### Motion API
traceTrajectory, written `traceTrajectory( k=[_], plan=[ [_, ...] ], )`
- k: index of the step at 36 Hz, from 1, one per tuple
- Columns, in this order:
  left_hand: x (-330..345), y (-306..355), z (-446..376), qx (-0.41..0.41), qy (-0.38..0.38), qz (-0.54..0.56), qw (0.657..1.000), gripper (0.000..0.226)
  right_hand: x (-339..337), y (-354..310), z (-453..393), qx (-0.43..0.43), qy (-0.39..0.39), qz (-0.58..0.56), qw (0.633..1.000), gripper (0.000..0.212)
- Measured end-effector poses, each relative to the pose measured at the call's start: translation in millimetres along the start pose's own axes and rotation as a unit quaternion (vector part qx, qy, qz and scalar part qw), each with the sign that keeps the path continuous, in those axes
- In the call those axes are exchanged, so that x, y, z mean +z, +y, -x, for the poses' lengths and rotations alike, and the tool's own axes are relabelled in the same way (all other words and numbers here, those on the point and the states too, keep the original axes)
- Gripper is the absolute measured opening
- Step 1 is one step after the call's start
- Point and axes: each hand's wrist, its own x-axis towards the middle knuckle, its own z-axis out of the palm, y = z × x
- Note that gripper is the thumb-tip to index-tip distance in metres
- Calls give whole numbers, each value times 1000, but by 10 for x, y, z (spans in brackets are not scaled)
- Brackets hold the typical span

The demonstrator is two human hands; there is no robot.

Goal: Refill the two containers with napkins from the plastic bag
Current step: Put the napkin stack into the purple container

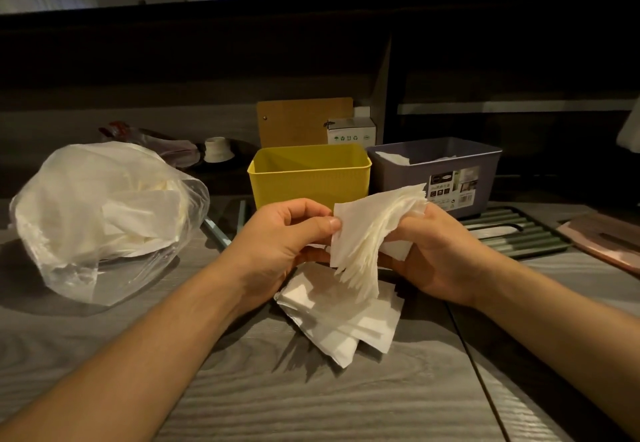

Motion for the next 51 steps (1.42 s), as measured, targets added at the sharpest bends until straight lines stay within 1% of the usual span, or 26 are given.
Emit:
traceTrajectory(
  k=[1,4,8,11,15,17,20,23,27,30,33,35,36,38,40,42,44,46,47,50,51],
  plan=[
    [1,0,-1,5,1,2,1000,3,1,2,0,-2,6,0,1000,32],
    [-4,5,-21,27,18,16,999,11,6,9,-11,-6,19,-5,1000,32],
    [-22,3,-35,44,36,25,998,8,9,6,-39,17,69,-16,997,33],
    [-17,1,-30,51,43,37,997,6,4,24,-63,29,91,-27,995,36],
    [-12,-6,-57,68,66,25,995,10,4,46,-78,40,85,-55,994,40],
    [-19,-4,-70,71,68,27,995,12,17,46,-76,41,74,-41,996,39],
    [-42,-26,-97,56,75,21,995,15,15,45,-83,42,83,-26,995,43],
    [-65,-60,-132,52,84,-4,995,15,-18,62,-99,28,120,0,992,40],
    [-27,-67,-165,45,84,-4,995,14,-37,79,-136,10,163,28,986,37],
    [-20,-58,-177,27,69,5,997,6,-37,85,-149,17,175,29,984,37],
    [-29,-60,-153,12,7,30,999,35,-51,75,-127,26,173,43,984,38],
    [-32,-88,-134,28,-19,-5,999,47,-61,61,-97,32,175,84,980,37],
    [-26,-105,-129,31,-26,-38,998,49,-66,56,-78,30,177,126,976,37],
    [-6,-126,-124,50,-24,-110,992,43,-69,57,-47,16,175,223,959,38],
    [1,-131,-129,74,-15,-162,984,29,-64,58,-21,-1,175,275,945,42],
    [6,-125,-124,89,-14,-168,982,21,-63,63,-6,-21,173,278,945,47],
    [7,-117,-120,99,-12,-146,984,22,-70,68,-2,-33,164,260,951,59],
    [7,-111,-124,101,-17,-132,986,30,-68,70,-5,-39,148,238,959,75],
    [4,-114,-127,99,-26,-138,985,40,-67,78,-10,-43,140,235,961,81],
    [-26,-131,-129,60,-74,-171,981,81,-70,105,-29,-51,147,228,961,87],
    [-27,-128,-129,48,-85,-188,977,89,-74,112,-36,-54,155,226,960,86]
  ],
)
